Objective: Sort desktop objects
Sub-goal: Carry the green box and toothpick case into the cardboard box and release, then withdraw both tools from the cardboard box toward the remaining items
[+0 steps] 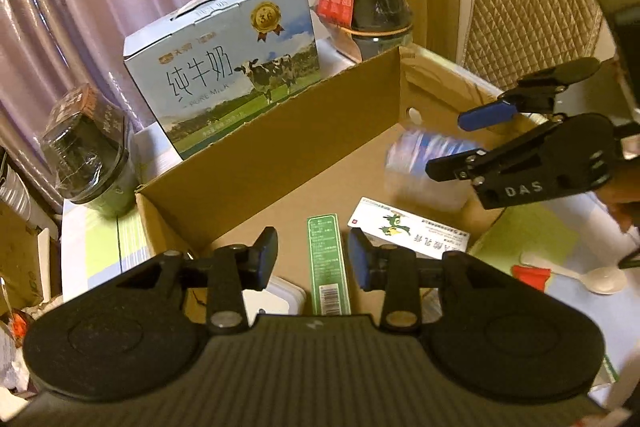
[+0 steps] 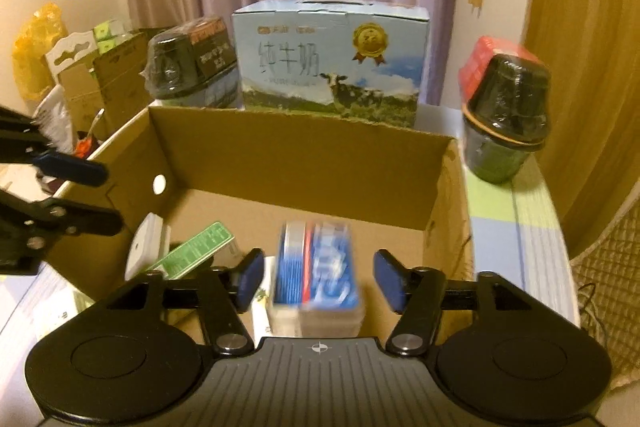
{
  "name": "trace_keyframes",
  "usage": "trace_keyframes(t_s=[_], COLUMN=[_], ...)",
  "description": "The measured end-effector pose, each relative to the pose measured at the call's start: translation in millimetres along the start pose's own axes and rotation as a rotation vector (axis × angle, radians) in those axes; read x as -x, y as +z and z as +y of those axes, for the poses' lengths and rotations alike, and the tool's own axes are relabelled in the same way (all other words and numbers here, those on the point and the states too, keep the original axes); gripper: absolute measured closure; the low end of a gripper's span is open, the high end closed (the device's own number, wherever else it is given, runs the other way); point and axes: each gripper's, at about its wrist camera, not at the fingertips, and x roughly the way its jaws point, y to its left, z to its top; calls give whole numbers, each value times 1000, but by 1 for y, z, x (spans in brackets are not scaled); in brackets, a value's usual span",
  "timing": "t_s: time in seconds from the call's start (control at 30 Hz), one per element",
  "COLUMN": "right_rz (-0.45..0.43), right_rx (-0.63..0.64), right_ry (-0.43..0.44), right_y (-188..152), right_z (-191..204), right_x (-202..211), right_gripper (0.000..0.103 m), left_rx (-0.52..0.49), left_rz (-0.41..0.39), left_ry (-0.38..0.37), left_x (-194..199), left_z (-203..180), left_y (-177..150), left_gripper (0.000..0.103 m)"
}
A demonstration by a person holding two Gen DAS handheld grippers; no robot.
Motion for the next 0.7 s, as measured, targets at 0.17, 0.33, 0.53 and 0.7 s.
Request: trace_keyframes(t_s=[0.17,0.33,0.53,0.7], right_rz=[-32,-63,-81,-35], right_rx=[-4,7,26,52], right_ry=[6,26,57,92], right_y=[0,-4,-17,-34], right_z=[3,12,31,49], right_x=[23,59,106,130], right_gripper=[31,25,13,6], left_rx=[23,33,15,22], left_rz=[-34,-44,-19,11], left_ry=[-5,-10,13,19], left_x=[26,56,92,116], left_z=[0,1,0,-2], left_y=[-10,-24,-57,-94], left_gripper=[70,68,62,48])
